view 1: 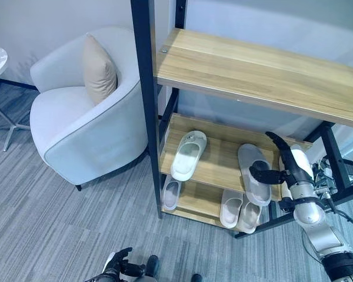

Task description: Arrange the slippers neatly on the shoe rack.

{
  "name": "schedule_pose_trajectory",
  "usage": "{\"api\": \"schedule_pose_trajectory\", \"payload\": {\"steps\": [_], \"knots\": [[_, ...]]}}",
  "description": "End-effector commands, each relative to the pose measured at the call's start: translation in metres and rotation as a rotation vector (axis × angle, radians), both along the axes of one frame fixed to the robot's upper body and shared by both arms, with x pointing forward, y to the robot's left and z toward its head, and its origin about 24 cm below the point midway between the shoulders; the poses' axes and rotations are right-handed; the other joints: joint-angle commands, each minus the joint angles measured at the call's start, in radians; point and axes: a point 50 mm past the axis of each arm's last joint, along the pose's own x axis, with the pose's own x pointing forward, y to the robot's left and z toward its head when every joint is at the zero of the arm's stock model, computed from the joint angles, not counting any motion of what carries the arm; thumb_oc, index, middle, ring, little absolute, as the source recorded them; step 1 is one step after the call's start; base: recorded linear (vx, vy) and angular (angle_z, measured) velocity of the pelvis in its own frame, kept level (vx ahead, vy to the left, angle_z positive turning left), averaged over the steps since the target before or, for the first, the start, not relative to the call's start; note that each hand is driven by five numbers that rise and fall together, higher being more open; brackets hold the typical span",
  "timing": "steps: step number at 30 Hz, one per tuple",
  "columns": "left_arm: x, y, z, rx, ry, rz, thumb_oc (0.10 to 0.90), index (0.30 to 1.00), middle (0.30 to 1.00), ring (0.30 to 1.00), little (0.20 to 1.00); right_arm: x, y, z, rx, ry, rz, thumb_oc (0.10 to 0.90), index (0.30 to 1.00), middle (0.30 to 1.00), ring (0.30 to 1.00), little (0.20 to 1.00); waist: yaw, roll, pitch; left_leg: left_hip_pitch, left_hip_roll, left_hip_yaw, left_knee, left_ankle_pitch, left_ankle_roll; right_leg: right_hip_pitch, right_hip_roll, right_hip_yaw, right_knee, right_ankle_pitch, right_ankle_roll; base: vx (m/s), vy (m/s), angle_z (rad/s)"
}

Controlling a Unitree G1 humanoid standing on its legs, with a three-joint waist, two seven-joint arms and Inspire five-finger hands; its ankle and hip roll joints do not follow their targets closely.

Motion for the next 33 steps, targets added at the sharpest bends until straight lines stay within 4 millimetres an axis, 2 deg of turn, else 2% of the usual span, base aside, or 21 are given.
{"api": "schedule_pose_trajectory", "payload": {"steps": [1, 3, 5, 6, 7, 10, 12, 18, 25, 27, 33], "knots": [[-0.042, -0.01, -0.015, 0.008, 0.189, -0.07, 0.8, 0.9, 0.9, 0.9, 0.9, 0.009, -0.017, 0.066, -0.033, -0.296, -0.079, 0.8, 0.9, 0.9, 0.9, 0.9, 0.02, -0.017, -0.009, 0.027, 0.025, 0.006, 0.032, -0.124, 0.004, 0.017, -0.057, 0.012, 0.024, -0.056, 0.077, 0.03, 0.016, -0.01], [-0.045, -0.012, -0.016, -0.01, 0.192, -0.052, 0.8, 0.9, 0.9, 0.9, 0.9, 0.004, -0.031, 0.054, 0.012, -0.266, -0.148, 0.8, 0.9, 0.9, 0.9, 0.9, 0.017, -0.012, -0.015, 0.035, 0.023, 0.003, 0.027, -0.126, 0.006, 0.022, -0.058, 0.012, 0.021, -0.056, 0.077, 0.04, 0.016, -0.01], [-0.046, -0.013, -0.016, -0.023, 0.189, -0.031, 0.8, 0.9, 0.9, 0.9, 0.9, 0.003, -0.033, 0.049, 0.07, -0.268, -0.162, 0.8, 0.9, 0.9, 0.9, 0.9, 0.018, -0.011, -0.016, 0.038, 0.022, 0.002, 0.025, -0.125, 0.006, 0.023, -0.058, 0.012, 0.019, -0.056, 0.076, 0.0, 0.0, 0.0], [-0.047, -0.011, -0.016, -0.048, 0.181, 0.039, 0.8, 0.9, 0.9, 0.9, 0.9, 0.005, -0.035, 0.041, 0.194, -0.267, -0.173, 0.8, 0.9, 0.9, 0.9, 0.9, 0.021, -0.009, -0.018, 0.04, 0.022, 0.0, 0.023, -0.124, 0.005, 0.024, -0.058, 0.011, 0.015, -0.056, 0.076, 0.0, 0.0, 0.0], [-0.047, -0.009, -0.016, -0.049, 0.178, 0.055, 0.8, 0.9, 0.9, 0.9, 0.9, 0.007, -0.036, 0.04, 0.197, -0.252, -0.171, 0.8, 0.9, 0.9, 0.9, 0.9, 0.022, -0.01, -0.018, 0.04, 0.022, -0.001, 0.022, -0.124, 0.004, 0.025, -0.058, 0.01, 0.013, -0.056, 0.076, 0.0, 0.0, 0.0], [-0.047, -0.008, -0.015, -0.047, 0.169, 0.066, 0.8, 0.9, 0.9, 0.9, 0.9, 0.009, -0.037, 0.041, 0.165, -0.222, -0.156, 0.8, 0.9, 0.9, 0.9, 0.9, 0.021, -0.01, -0.017, 0.042, 0.022, -0.002, 0.019, -0.124, 0.004, 0.026, -0.059, 0.008, 0.01, -0.054, 0.077, 0.03, -0.008, 0.0], [-0.047, -0.01, -0.015, -0.047, 0.164, 0.054, 0.8, 0.9, 0.9, 0.9, 0.9, 0.011, -0.044, 0.04, 0.146, -0.192, -0.175, 0.8, 0.9, 0.9, 0.9, 0.9, 0.023, -0.007, -0.016, 0.048, 0.023, -0.001, 0.014, -0.132, 0.002, 0.029, -0.06, 0.007, 0.007, -0.061, 0.078, 0.02, -0.002, -0.01], [-0.05, -0.013, -0.016, -0.048, 0.171, 0.031, 0.8, 0.9, 0.9, 0.9, 0.9, 0.021, -0.05, 0.047, 0.176, -0.199, -0.184, 0.8, 0.9, 0.9, 0.9, 0.9, 0.028, -0.002, -0.003, 0.032, 0.017, -0.002, 0.013, -0.127, 0.002, 0.017, -0.064, 0.004, 0.005, -0.055, 0.081, 0.0, 0.0, 0.0], [-0.048, -0.012, -0.016, -0.039, 0.172, 0.017, 0.8, 0.9, 0.9, 0.9, 0.9, 0.031, -0.052, 0.059, 0.122, -0.171, -0.16, 0.8, 0.9, 0.9, 0.9, 0.9, 0.032, 0.002, 0.01, -0.003, 0.008, -0.008, 0.009, -0.116, 0.0, -0.015, -0.073, -0.005, 0.005, -0.045, 0.087, -0.03, 0.018, 0.06], [-0.045, -0.011, -0.015, -0.041, 0.159, 0.017, 0.8, 0.9, 0.9, 0.9, 0.9, 0.038, -0.05, 0.068, 0.004, -0.124, -0.124, 0.8, 0.9, 0.9, 0.9, 0.9, 0.037, -0.001, 0.019, -0.02, 0.005, -0.011, 0.008, -0.111, -0.001, -0.031, -0.076, -0.007, 0.005, -0.039, 0.089, 0.0, 0.0, 0.0], [-0.035, -0.015, -0.014, -0.051, 0.126, 0.012, 0.8, 0.9, 0.9, 0.9, 0.9, 0.048, -0.048, 0.069, -0.153, -0.037, -0.109, 0.8, 0.9, 0.9, 0.9, 0.9, 0.043, -0.004, 0.039, -0.043, 0.002, -0.009, 0.012, -0.108, 0.0, -0.053, -0.08, 0.0, 0.005, -0.03, 0.091, -0.02, 0.015, 0.0]]}}
